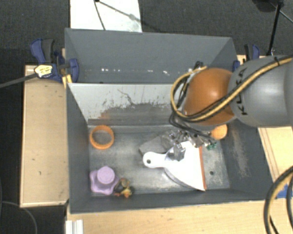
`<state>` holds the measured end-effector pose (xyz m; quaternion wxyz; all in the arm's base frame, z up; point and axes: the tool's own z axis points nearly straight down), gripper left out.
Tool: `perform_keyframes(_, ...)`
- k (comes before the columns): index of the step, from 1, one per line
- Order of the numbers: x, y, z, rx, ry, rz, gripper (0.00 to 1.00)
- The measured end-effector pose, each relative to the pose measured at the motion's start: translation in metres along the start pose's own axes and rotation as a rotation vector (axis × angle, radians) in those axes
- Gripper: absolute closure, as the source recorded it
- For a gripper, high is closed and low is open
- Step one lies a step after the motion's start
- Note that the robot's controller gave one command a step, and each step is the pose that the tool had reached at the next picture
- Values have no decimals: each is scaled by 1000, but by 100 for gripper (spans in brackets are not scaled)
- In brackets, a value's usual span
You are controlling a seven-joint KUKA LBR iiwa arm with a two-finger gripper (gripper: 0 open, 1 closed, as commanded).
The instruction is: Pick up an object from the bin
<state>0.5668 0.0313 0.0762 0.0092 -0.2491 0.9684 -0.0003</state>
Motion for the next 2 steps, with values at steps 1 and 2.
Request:
perform_keyframes(1, 0, 0, 0, 0, 0, 1, 100)
perform_keyframes(2, 8, -9, -159, -2, 11, -15, 100)
